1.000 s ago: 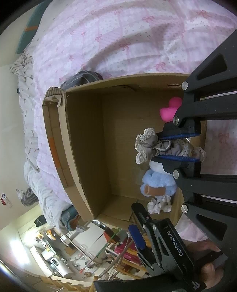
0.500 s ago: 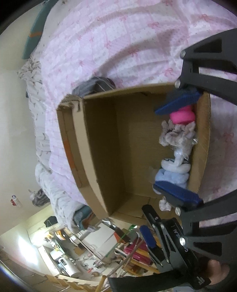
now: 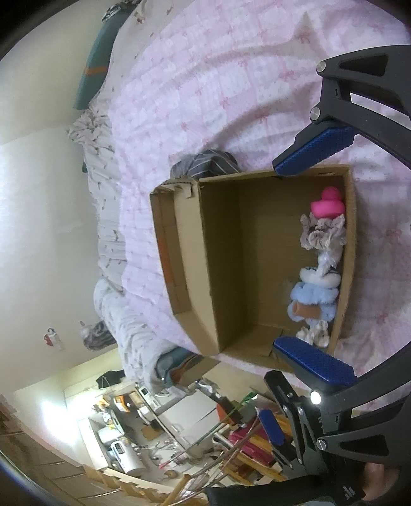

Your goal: Organize soft objects

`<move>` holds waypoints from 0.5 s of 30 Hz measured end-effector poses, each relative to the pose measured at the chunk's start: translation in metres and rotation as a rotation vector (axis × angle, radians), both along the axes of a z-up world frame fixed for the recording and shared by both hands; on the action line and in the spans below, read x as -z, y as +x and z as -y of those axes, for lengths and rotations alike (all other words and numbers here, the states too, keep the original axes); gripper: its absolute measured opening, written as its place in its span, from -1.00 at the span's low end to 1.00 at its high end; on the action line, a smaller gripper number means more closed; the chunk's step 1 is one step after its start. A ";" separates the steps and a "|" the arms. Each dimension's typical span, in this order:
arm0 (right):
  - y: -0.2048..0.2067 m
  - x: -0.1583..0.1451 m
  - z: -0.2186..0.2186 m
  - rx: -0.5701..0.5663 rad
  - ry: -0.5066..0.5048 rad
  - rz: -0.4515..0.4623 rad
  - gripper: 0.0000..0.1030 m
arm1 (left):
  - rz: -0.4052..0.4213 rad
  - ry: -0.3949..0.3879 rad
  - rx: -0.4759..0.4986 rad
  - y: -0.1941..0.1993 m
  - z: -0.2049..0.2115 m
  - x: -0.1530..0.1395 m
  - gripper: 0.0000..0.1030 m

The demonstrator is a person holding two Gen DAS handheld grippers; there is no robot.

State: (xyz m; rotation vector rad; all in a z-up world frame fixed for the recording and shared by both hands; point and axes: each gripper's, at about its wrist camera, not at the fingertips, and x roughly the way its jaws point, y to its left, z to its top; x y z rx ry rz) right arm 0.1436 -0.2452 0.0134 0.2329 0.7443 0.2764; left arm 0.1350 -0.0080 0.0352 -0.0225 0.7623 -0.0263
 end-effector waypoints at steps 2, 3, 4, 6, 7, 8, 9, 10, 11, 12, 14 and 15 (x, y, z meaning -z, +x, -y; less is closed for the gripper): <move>-0.010 -0.007 0.001 -0.006 0.000 0.014 1.00 | -0.005 -0.044 0.025 -0.013 -0.004 -0.005 0.93; -0.016 -0.010 0.002 -0.013 0.011 0.023 1.00 | -0.007 -0.063 0.030 -0.019 -0.006 -0.007 0.93; -0.021 -0.011 0.003 -0.015 0.017 0.028 1.00 | -0.001 -0.069 0.032 -0.025 -0.008 -0.009 0.93; -0.031 -0.015 0.003 -0.007 0.009 0.039 1.00 | 0.029 -0.059 0.035 -0.039 -0.010 -0.016 0.94; -0.035 -0.016 0.003 -0.006 0.007 0.045 1.00 | 0.051 -0.044 0.034 -0.046 -0.012 -0.019 0.98; -0.039 -0.018 0.002 -0.005 0.003 0.050 1.00 | 0.066 -0.034 0.033 -0.051 -0.013 -0.021 0.99; -0.042 -0.019 0.001 -0.006 -0.006 0.055 1.00 | 0.083 -0.021 0.034 -0.057 -0.015 -0.023 0.99; -0.047 -0.020 -0.001 -0.008 -0.017 0.060 1.00 | 0.090 -0.014 0.034 -0.059 -0.016 -0.025 0.99; -0.051 -0.021 -0.002 -0.011 -0.031 0.068 1.00 | 0.096 -0.004 0.030 -0.063 -0.017 -0.025 0.99; -0.054 -0.021 -0.004 -0.016 -0.047 0.076 1.00 | 0.101 0.003 0.024 -0.066 -0.018 -0.025 0.99; -0.061 -0.022 -0.008 -0.026 -0.072 0.085 1.00 | 0.114 0.012 0.007 -0.071 -0.020 -0.022 0.99; -0.065 -0.021 -0.009 -0.027 -0.080 0.090 1.00 | 0.114 0.010 -0.004 -0.073 -0.021 -0.020 0.99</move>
